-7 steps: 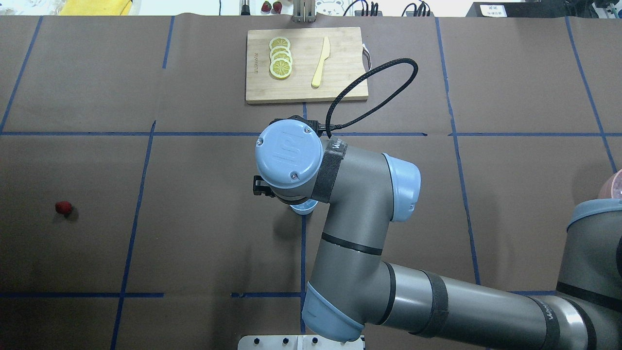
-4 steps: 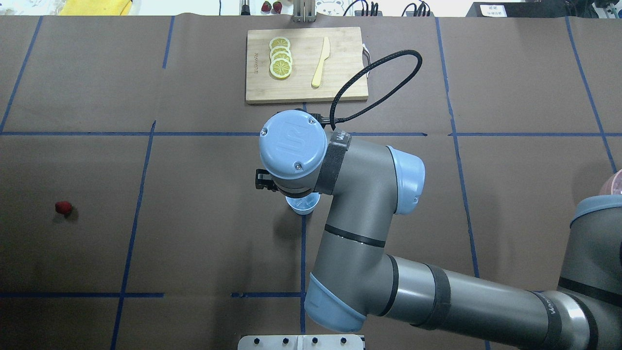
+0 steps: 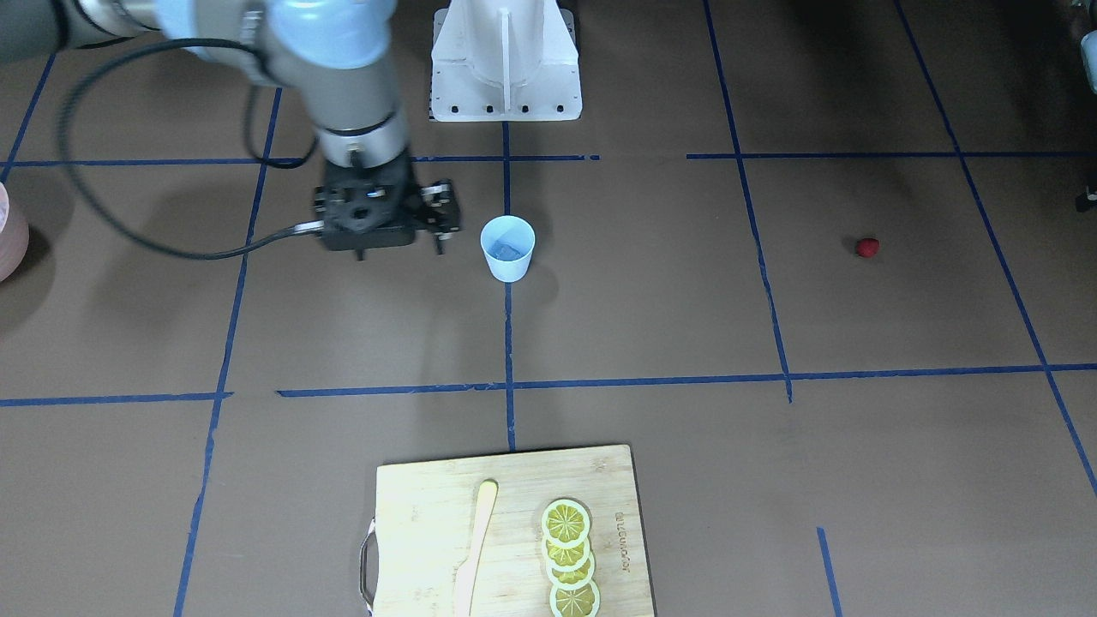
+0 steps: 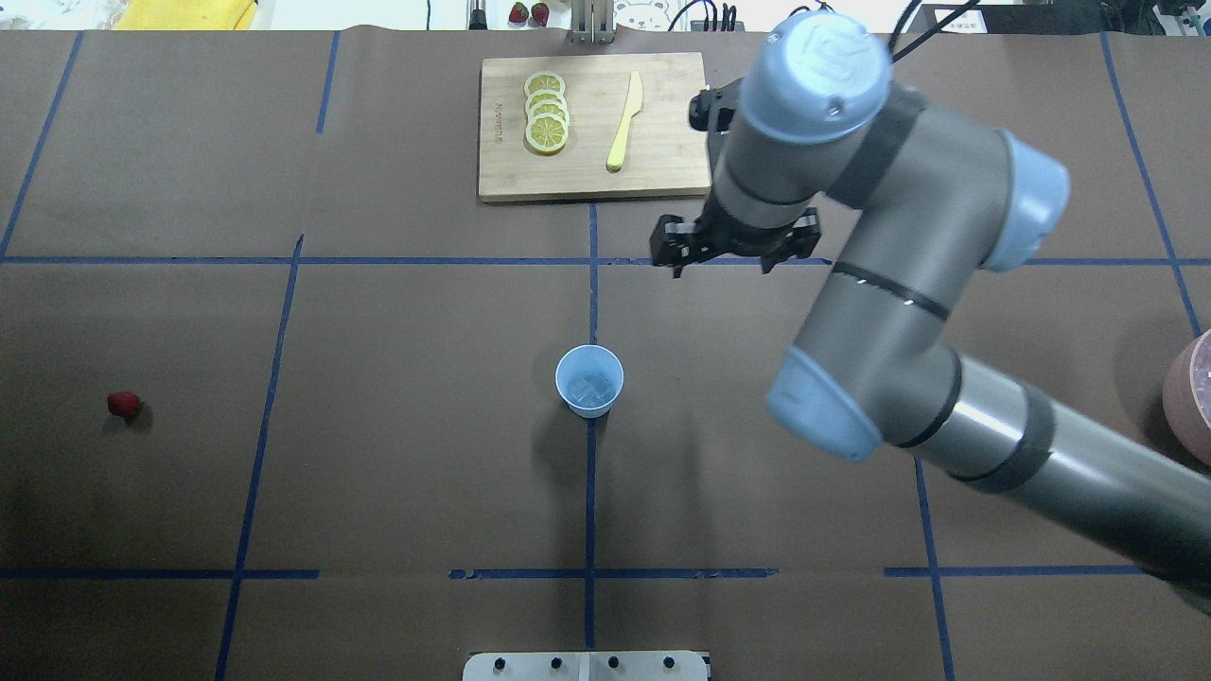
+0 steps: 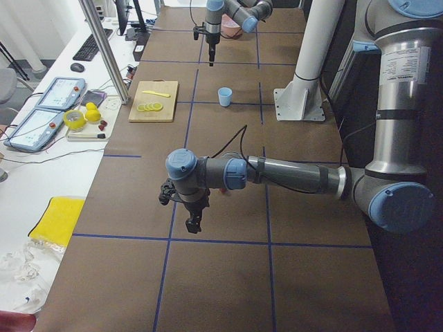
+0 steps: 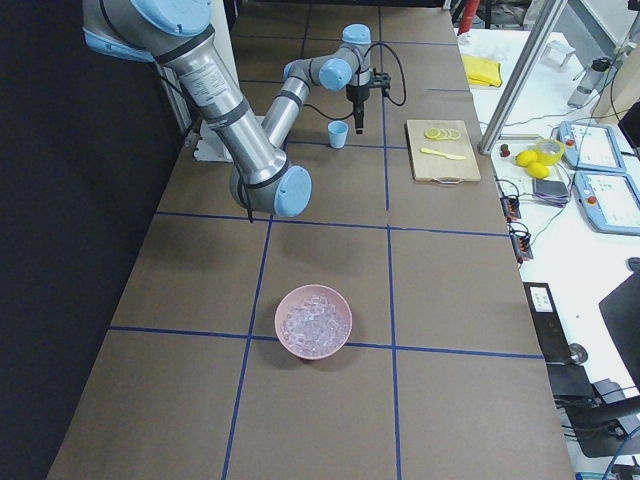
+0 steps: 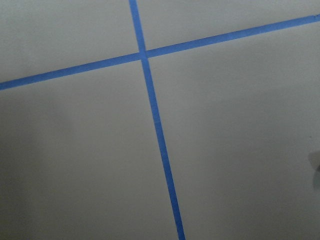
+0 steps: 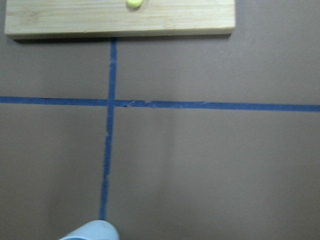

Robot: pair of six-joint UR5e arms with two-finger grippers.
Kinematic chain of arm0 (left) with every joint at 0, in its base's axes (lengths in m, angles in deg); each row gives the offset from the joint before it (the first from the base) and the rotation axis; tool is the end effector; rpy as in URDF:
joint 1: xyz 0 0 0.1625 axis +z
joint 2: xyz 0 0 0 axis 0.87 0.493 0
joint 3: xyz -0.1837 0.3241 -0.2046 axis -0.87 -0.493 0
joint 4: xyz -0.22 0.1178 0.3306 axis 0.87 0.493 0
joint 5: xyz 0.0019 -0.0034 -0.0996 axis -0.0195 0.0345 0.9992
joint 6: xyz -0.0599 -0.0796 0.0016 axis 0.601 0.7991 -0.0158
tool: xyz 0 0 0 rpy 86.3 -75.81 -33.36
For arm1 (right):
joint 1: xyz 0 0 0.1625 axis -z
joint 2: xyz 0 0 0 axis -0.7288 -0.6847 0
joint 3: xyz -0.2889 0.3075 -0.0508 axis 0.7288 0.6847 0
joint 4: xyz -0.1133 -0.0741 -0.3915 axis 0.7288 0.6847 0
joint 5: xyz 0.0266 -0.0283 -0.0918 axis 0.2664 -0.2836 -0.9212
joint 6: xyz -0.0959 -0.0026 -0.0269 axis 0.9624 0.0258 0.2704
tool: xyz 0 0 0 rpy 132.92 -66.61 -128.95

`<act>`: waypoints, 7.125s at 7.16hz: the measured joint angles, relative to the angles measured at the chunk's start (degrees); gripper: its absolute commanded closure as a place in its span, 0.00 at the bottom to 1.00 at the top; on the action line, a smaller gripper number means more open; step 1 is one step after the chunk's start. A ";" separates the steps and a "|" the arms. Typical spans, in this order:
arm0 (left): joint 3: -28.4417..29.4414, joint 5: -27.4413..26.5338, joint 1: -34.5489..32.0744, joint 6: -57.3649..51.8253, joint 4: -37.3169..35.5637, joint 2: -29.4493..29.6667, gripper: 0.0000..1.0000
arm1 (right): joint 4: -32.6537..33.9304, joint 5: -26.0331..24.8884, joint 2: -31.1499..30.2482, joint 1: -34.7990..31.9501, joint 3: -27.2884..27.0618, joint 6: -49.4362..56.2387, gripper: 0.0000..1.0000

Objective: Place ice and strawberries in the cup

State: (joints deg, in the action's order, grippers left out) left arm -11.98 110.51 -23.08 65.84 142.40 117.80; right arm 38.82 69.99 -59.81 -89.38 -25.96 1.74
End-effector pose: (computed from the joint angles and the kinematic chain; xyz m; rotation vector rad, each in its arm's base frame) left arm -0.0096 -0.4855 0.6098 0.0083 0.7706 0.2377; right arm -0.3999 -0.4937 0.1947 0.1285 -0.7887 -0.0417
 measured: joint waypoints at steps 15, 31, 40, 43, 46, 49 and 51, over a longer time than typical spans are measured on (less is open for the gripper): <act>-1.92 -0.43 8.34 25.35 16.26 2.28 0.00 | -3.61 16.58 -40.85 -53.81 9.40 71.77 0.01; -0.24 -12.58 36.68 58.26 42.90 -5.77 1.00 | -3.78 16.51 -41.21 -53.83 9.01 71.61 0.01; -16.20 -11.93 34.12 58.51 16.34 5.68 1.00 | -3.78 16.50 -42.97 -53.89 6.09 70.99 0.01; -14.92 -12.59 38.59 66.61 5.24 19.81 1.00 | -3.78 16.59 -43.41 -53.85 5.65 70.96 0.01; -6.51 -16.35 46.05 79.13 4.12 33.68 1.00 | -3.78 16.60 -43.67 -53.83 5.55 70.93 0.01; -1.33 -19.16 49.72 86.22 4.05 41.62 1.00 | -3.78 16.60 -44.04 -53.82 5.54 70.93 0.01; 1.81 -21.35 52.34 90.64 3.99 46.27 0.98 | -3.78 16.60 -44.08 -53.83 5.54 70.99 0.01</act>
State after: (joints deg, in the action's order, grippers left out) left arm -10.18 89.16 29.26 156.49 146.39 164.07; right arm 35.05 86.58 -103.88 -143.21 -20.41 72.72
